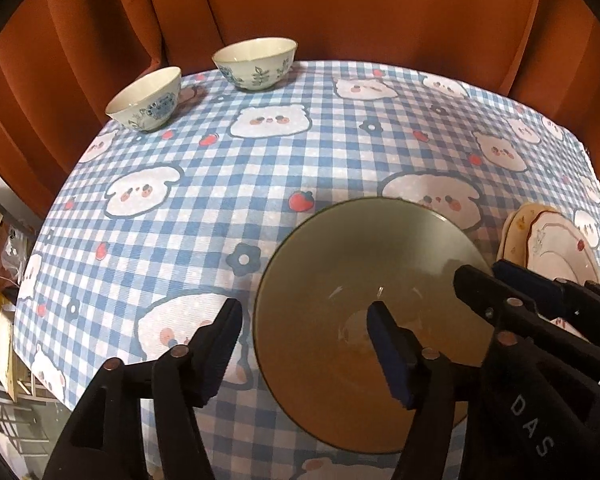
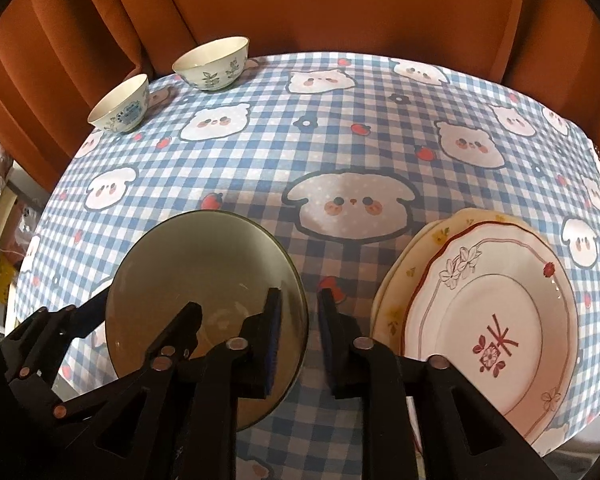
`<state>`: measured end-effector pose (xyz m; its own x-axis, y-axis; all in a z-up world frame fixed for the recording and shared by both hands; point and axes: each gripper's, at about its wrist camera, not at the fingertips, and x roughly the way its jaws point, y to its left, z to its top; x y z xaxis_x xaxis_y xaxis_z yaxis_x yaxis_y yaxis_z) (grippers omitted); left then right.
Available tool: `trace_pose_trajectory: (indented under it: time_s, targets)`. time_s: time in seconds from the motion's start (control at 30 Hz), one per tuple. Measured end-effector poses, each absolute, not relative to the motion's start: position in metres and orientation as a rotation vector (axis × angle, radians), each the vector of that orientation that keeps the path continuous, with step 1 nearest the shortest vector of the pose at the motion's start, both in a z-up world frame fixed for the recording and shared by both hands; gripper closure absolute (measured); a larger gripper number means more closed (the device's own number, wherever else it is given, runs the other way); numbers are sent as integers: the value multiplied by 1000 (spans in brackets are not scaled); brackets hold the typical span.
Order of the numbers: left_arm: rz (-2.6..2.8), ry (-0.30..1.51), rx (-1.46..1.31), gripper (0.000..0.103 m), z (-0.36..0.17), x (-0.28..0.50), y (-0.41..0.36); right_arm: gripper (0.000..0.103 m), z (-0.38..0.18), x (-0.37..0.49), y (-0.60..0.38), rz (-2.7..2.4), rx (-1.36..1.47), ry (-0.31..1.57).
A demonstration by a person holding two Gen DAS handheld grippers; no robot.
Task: Organize plates and bowls
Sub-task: 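Lower the white bowl onto the cloth beside the plates and open both tools, then move both tools to another white leaf-pattern bowl and grip its rim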
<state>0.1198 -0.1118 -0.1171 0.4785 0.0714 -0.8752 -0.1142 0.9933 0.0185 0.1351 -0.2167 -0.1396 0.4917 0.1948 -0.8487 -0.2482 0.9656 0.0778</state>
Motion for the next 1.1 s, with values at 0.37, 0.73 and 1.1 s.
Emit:
trace_pose_trajectory:
  time_s: [0.37,0.73,1.1]
  targets:
    - [80,1000,-74,19,-88,120,-91,33,-107,129,-211,236,-60,944]
    - [11,1000,-54,19,-74,146,-27,32,-90,142,-153,159,-41,933]
    - [-31,970,-12,19,-61,184,45,32,-74,162,-78,91,-4,904]
